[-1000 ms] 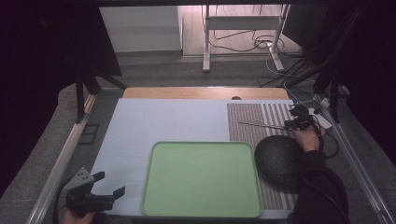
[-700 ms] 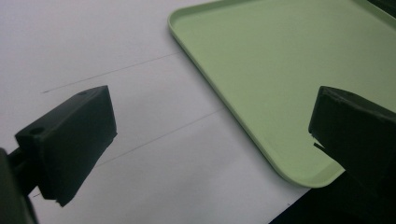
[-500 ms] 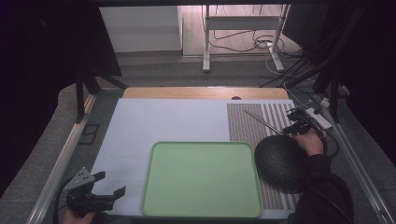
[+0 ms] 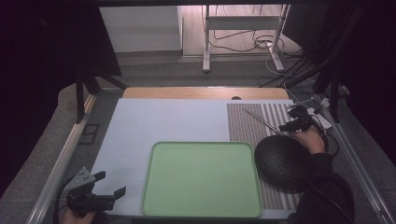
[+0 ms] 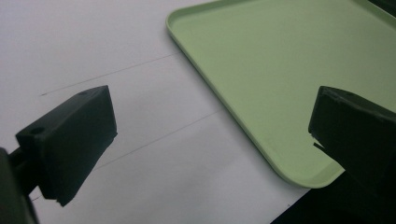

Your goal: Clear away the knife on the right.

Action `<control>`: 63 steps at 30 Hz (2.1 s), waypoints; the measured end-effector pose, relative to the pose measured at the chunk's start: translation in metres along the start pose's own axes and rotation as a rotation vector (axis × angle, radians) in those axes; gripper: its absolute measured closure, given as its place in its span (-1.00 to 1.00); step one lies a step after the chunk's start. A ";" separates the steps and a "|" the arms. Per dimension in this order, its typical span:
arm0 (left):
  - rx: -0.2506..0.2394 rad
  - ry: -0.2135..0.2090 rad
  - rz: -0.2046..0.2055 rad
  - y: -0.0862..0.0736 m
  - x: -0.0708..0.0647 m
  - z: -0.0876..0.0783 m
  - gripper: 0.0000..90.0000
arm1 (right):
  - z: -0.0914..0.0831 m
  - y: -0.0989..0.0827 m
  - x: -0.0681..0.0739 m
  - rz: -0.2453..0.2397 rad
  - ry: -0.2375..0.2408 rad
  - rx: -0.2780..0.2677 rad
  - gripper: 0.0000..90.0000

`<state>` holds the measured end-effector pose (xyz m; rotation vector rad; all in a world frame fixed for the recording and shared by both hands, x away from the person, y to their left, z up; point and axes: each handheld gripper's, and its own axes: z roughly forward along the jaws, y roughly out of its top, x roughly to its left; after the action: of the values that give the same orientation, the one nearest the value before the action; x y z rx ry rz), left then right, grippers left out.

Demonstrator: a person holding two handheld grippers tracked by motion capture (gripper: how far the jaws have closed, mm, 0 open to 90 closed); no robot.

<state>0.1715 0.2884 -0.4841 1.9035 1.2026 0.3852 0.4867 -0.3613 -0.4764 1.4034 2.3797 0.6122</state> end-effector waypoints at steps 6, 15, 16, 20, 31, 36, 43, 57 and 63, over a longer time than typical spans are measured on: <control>0.001 0.000 0.002 0.000 0.000 0.000 -0.97 | 0.008 0.006 0.004 0.020 -0.017 -0.008 -0.64; 0.001 0.000 0.001 0.000 0.000 0.000 -0.97 | 0.030 0.011 0.014 -0.024 -0.032 0.060 -0.91; 0.000 0.000 -0.001 0.000 0.000 0.000 -0.97 | 0.032 0.011 0.015 -0.032 -0.042 0.067 -0.87; 0.001 0.001 -0.001 0.000 0.000 0.000 -0.97 | 0.032 0.013 0.013 -0.040 0.019 0.062 -0.45; 0.005 0.003 0.004 0.000 -0.001 0.000 -0.97 | 0.024 0.009 0.004 -0.100 0.095 0.044 0.76; 0.005 0.003 0.002 -0.001 -0.001 0.000 -0.97 | 0.023 0.010 0.002 -0.102 0.098 0.053 0.77; 0.005 0.003 0.001 0.000 0.000 0.000 -0.97 | 0.019 0.005 -0.008 -0.085 0.067 0.041 0.78; 0.005 0.001 0.003 0.000 -0.001 0.001 -0.97 | -0.002 -0.002 -0.025 -0.024 0.041 -0.023 0.78; 0.006 0.001 0.004 0.000 -0.001 0.001 -0.97 | -0.010 0.000 -0.023 -0.022 0.047 -0.054 0.78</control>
<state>0.1720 0.2874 -0.4842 1.9111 1.2016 0.3857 0.4926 -0.3837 -0.4672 1.3533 2.3926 0.7048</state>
